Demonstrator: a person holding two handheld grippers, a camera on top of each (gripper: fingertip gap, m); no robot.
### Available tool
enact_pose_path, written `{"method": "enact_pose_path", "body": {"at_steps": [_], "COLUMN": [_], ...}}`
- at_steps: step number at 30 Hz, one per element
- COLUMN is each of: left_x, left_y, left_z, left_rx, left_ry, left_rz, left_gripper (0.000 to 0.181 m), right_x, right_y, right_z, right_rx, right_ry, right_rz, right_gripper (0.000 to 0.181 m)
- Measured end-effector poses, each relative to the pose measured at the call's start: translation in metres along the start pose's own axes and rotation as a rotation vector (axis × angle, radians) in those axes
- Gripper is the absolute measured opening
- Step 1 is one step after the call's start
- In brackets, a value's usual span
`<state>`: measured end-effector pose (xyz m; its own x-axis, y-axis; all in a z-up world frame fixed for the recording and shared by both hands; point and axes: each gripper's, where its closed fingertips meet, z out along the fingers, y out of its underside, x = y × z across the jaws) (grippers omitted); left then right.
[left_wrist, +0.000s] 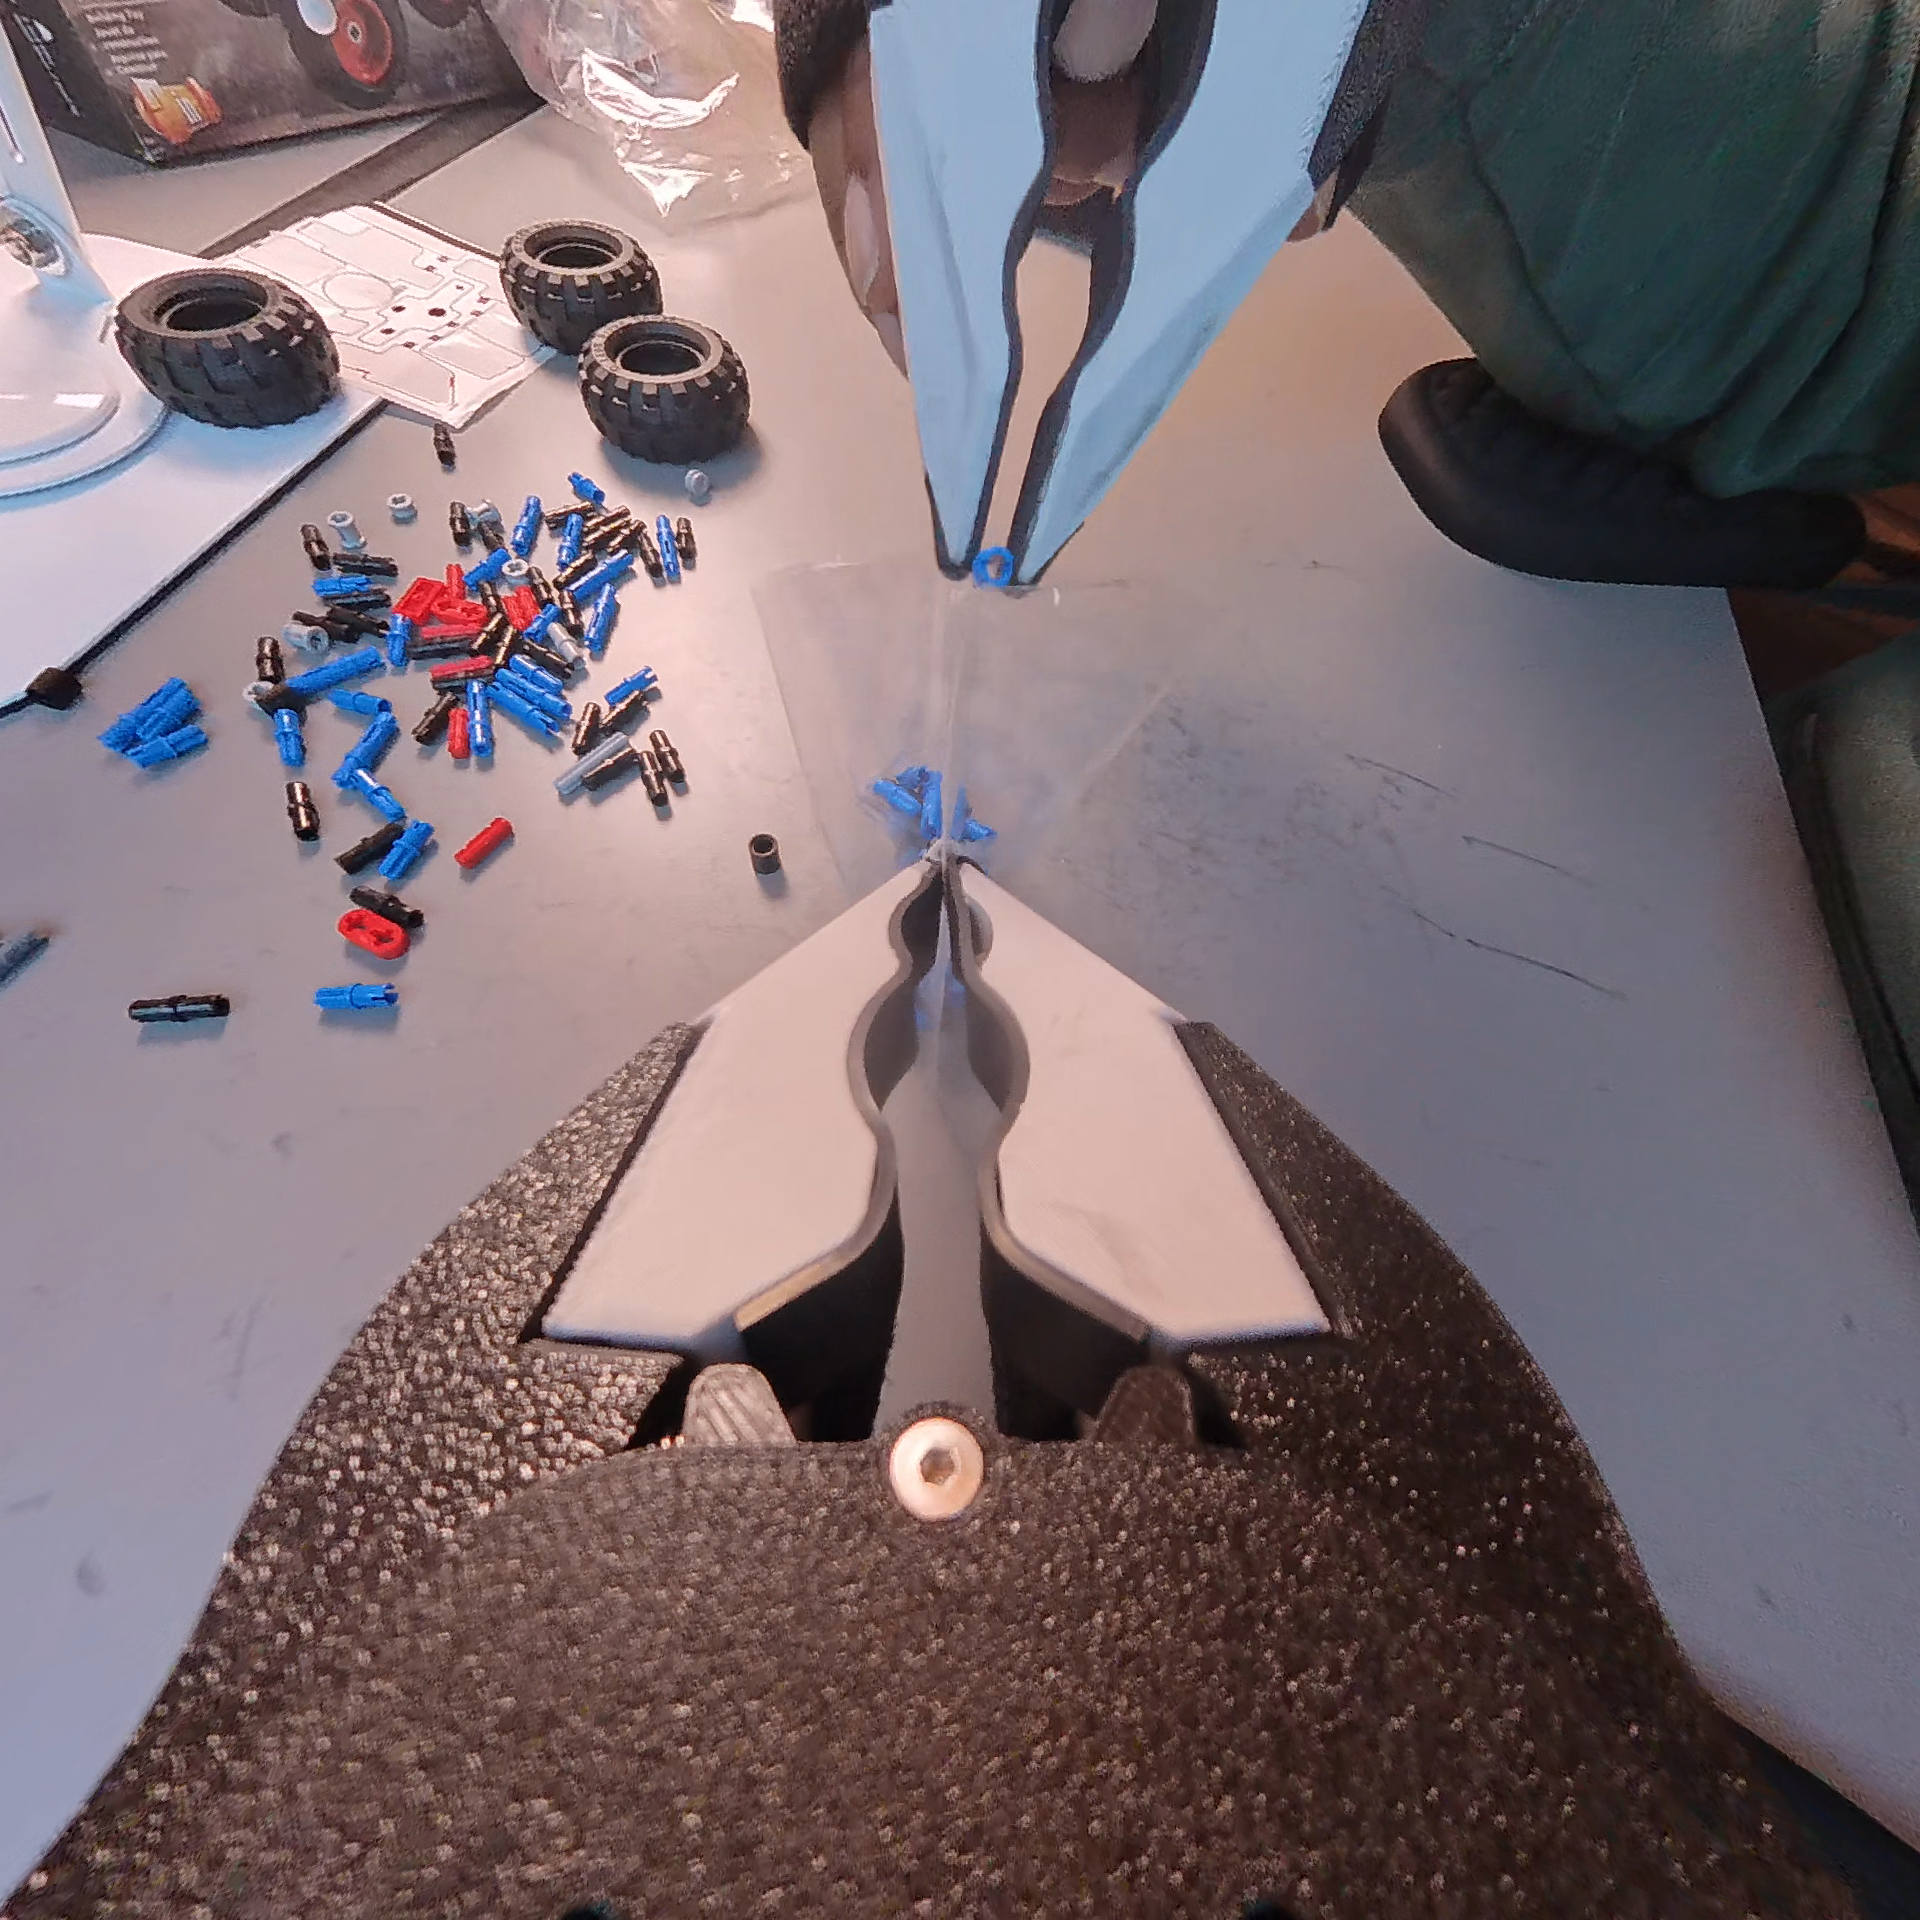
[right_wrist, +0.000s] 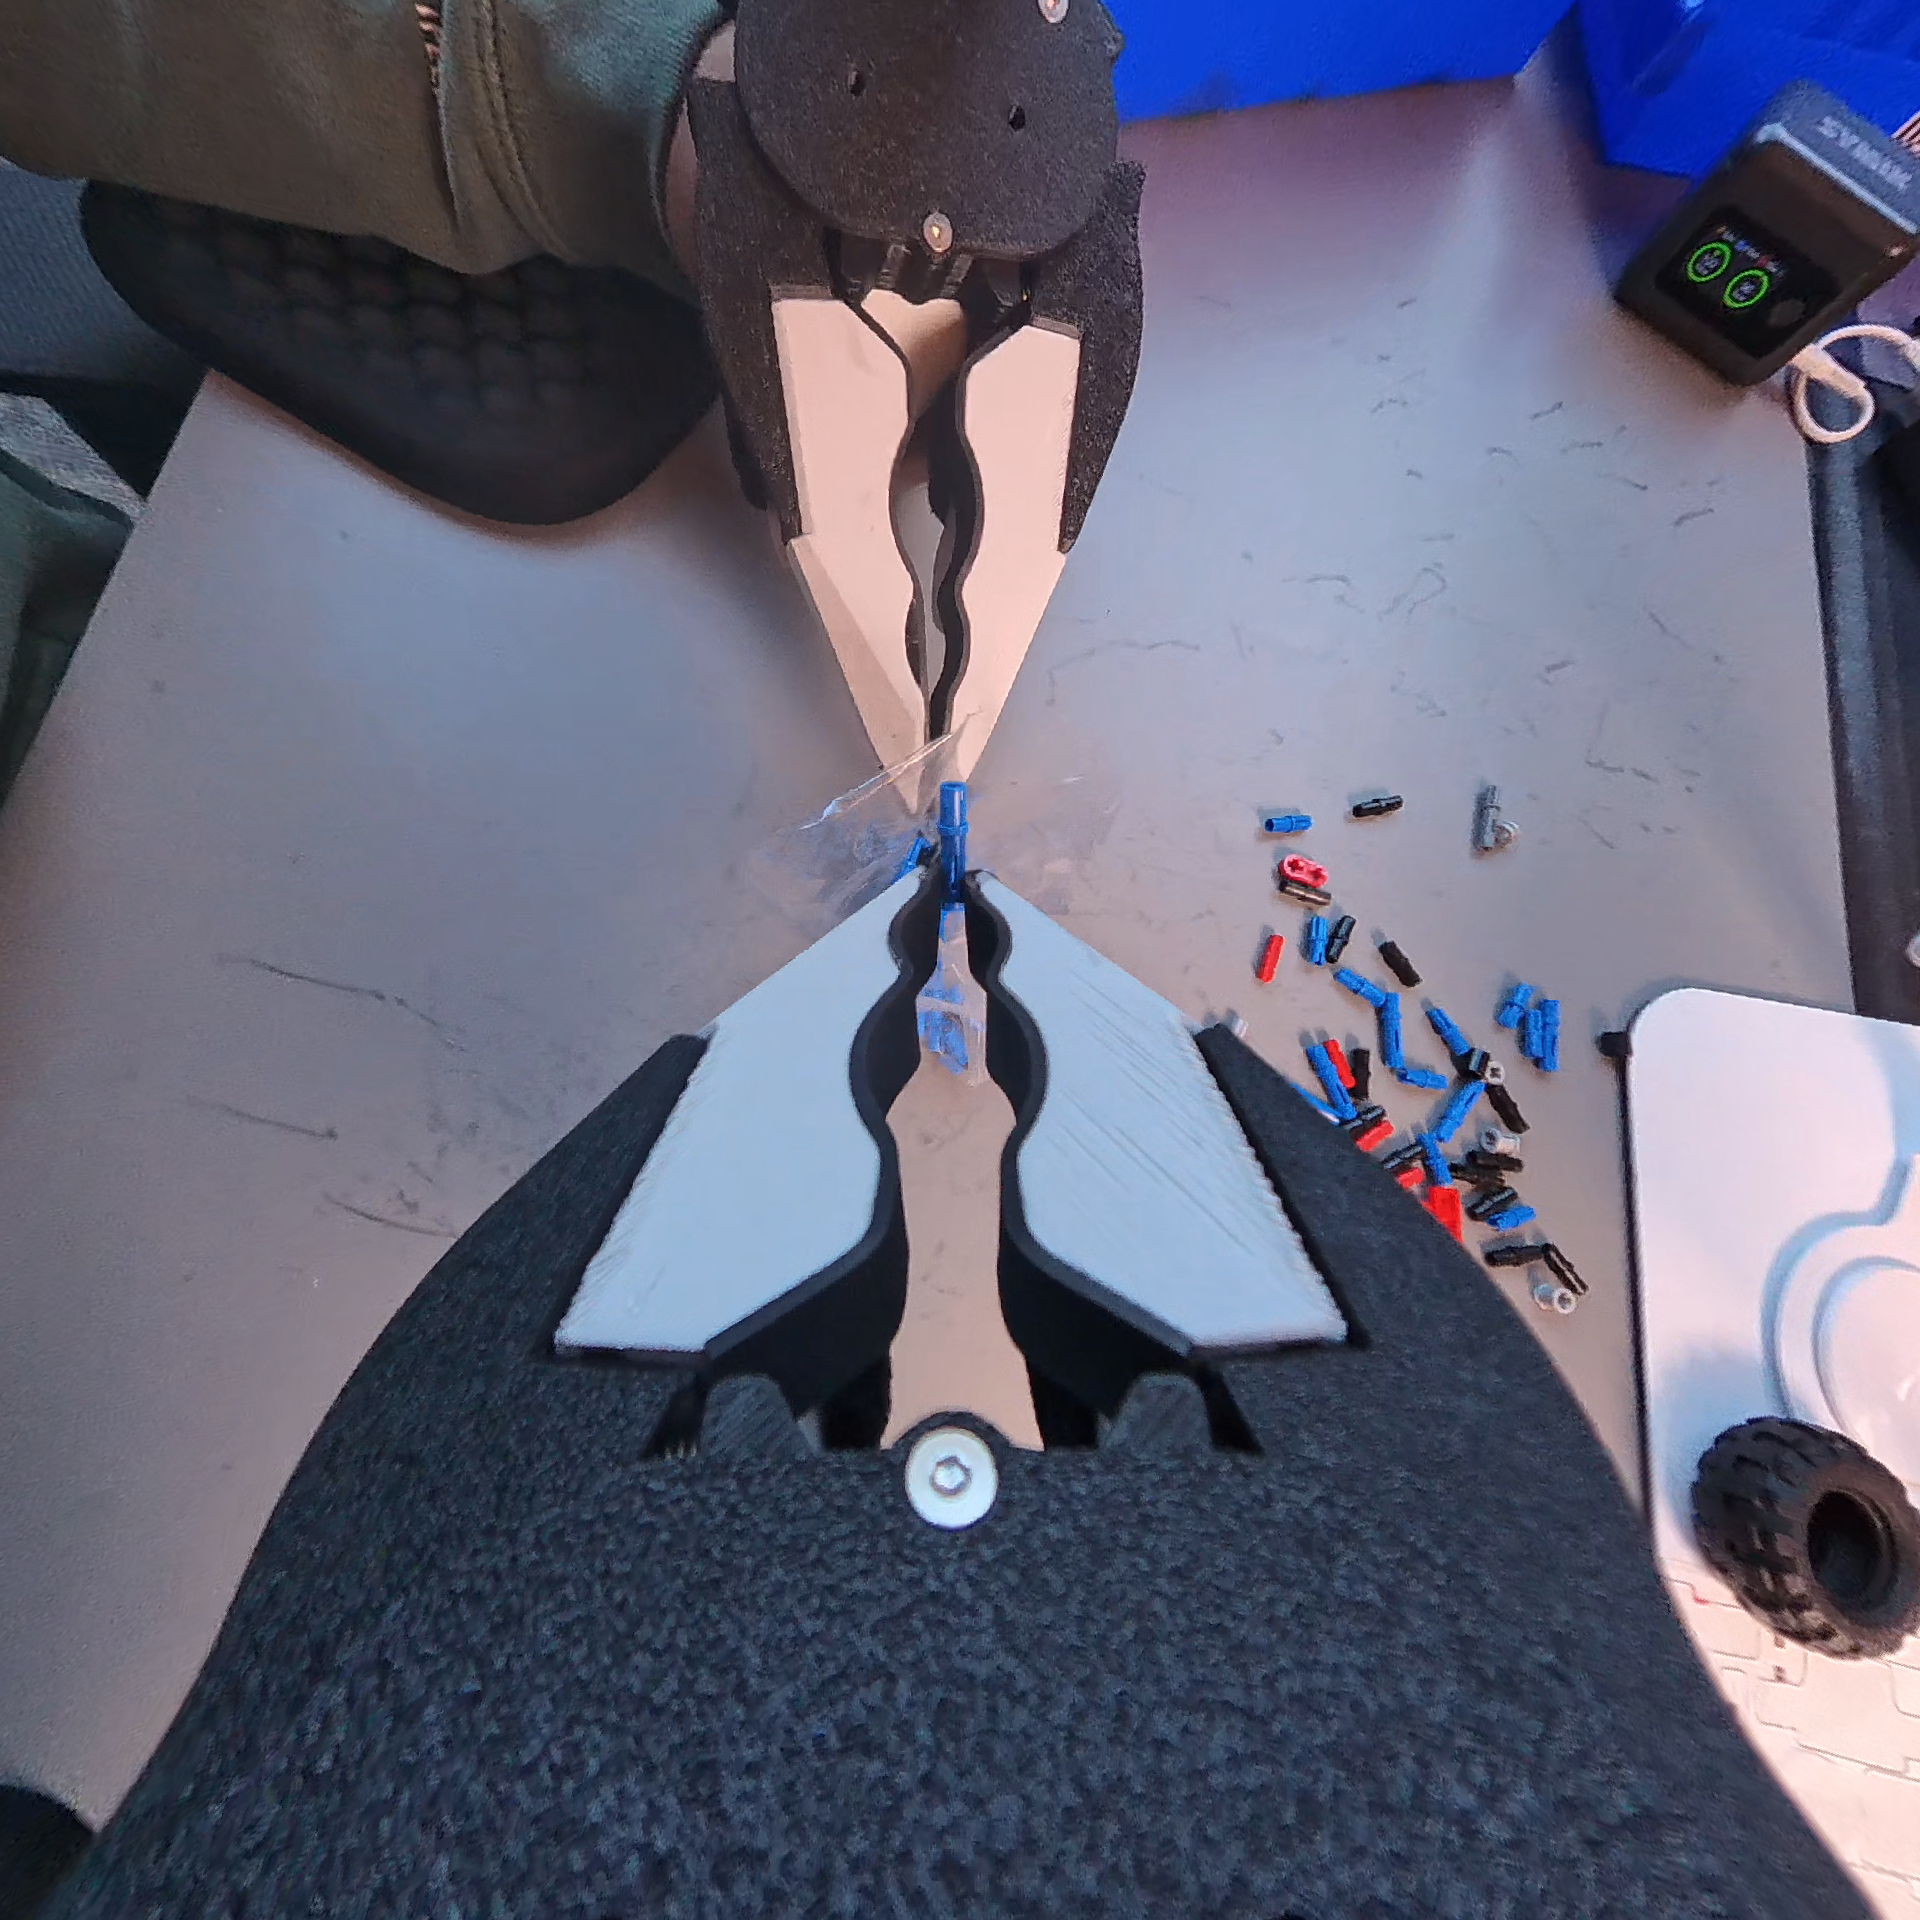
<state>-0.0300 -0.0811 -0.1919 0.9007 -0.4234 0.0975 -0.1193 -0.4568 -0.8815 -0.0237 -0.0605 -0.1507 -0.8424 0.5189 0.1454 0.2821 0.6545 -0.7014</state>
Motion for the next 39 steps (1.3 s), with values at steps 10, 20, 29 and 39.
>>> {"method": "enact_pose_path", "body": {"at_steps": [10,20,29,39], "left_x": [-0.006,-0.013,-0.012,-0.012], "left_y": [0.004,0.009,0.009,0.008], "left_z": [-0.007,-0.012,-0.011,-0.009], "left_rx": [-0.010,-0.020,-0.023,-0.019], "left_ry": [-0.019,-0.043,-0.045,-0.048], "left_rz": [-0.001,-0.006,0.004,0.005], "left_gripper": [0.000,0.000,0.000,0.000], "right_x": [0.053,0.083,0.078,0.035], "right_y": [0.021,0.108,0.111,-0.027], "right_z": [-0.018,0.030,0.032,-0.021], "right_rx": [0.016,-0.193,-0.181,0.236], "right_ry": [0.179,0.221,0.171,0.095], "right_rz": [0.097,0.227,0.250,0.054], "right_gripper": [0.013,0.015,0.003,0.004]}}
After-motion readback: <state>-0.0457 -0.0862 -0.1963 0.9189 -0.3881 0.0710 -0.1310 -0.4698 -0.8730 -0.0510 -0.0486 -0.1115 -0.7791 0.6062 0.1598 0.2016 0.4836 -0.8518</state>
